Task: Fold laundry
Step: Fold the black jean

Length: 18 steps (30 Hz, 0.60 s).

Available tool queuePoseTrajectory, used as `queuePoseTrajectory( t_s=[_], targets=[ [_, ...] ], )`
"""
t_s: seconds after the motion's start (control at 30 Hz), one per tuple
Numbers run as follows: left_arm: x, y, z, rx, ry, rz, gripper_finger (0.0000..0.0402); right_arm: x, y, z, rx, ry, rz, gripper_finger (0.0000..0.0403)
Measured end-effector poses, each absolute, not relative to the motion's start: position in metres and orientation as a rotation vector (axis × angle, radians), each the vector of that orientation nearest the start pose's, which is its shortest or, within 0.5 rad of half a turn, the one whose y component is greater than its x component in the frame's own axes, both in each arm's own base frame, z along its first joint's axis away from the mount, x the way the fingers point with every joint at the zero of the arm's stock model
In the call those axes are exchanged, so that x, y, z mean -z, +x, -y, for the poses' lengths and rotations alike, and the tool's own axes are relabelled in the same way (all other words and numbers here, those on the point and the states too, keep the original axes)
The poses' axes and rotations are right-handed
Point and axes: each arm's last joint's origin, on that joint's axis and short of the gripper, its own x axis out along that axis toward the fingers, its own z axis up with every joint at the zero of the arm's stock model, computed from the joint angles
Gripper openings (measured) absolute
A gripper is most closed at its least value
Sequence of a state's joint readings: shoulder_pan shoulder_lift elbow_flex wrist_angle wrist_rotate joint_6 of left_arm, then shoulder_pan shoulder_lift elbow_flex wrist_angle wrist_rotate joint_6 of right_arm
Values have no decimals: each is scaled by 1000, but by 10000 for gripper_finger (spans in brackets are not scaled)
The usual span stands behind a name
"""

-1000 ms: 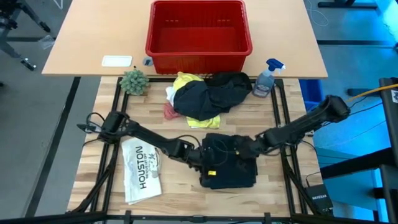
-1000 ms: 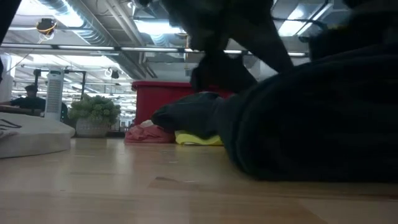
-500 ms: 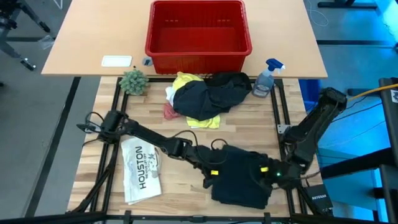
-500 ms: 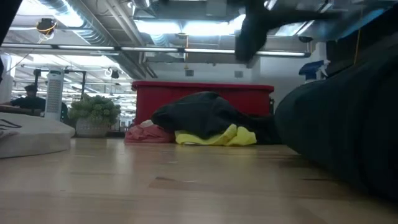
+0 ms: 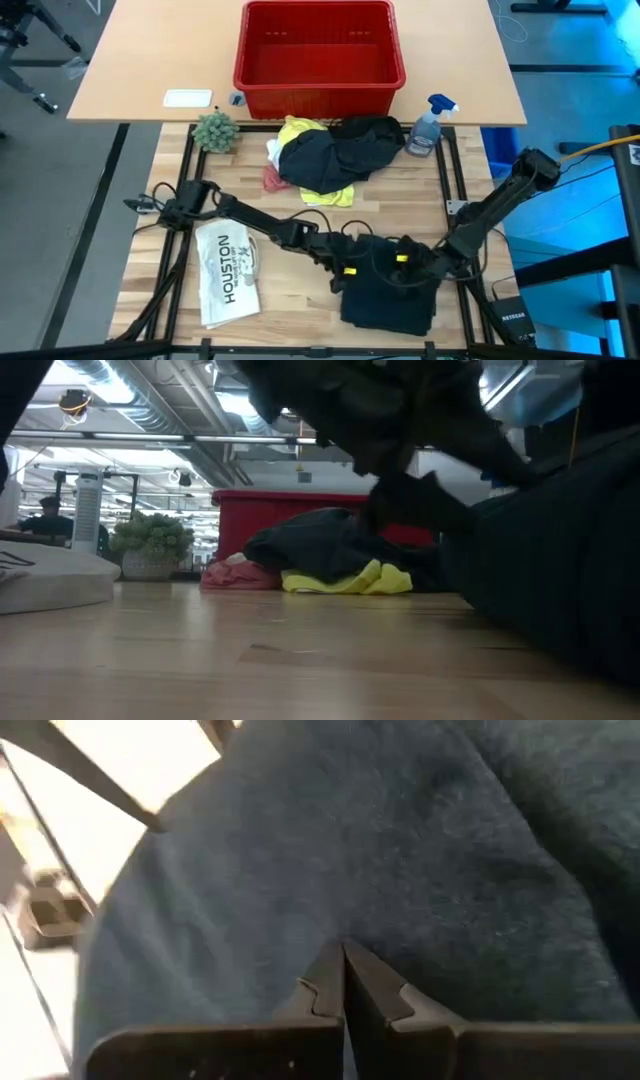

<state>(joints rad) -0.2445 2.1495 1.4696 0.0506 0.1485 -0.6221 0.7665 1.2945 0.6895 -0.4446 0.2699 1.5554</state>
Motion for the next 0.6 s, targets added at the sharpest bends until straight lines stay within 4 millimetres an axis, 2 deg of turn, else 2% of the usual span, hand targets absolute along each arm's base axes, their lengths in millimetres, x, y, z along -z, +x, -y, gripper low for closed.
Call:
queuePoseTrajectory(
  t_s=[0.17, 0.37, 0.5, 0.6],
  targets=[
    [-158, 460, 134, 264, -653, -666, 207, -179, 162, -165, 261, 858, -1109, 0],
    [-164, 462, 138, 295, -667, -618, 207, -177, 130, -186, 284, 894, -1201, 0],
    [-163, 463, 132, 278, -664, -622, 207, -177, 108, -197, 346, 981, -1150, 0],
    [-170, 461, 131, 289, -637, -614, 207, -178, 97, -203, 373, 1043, -1024, 0]
  ],
)
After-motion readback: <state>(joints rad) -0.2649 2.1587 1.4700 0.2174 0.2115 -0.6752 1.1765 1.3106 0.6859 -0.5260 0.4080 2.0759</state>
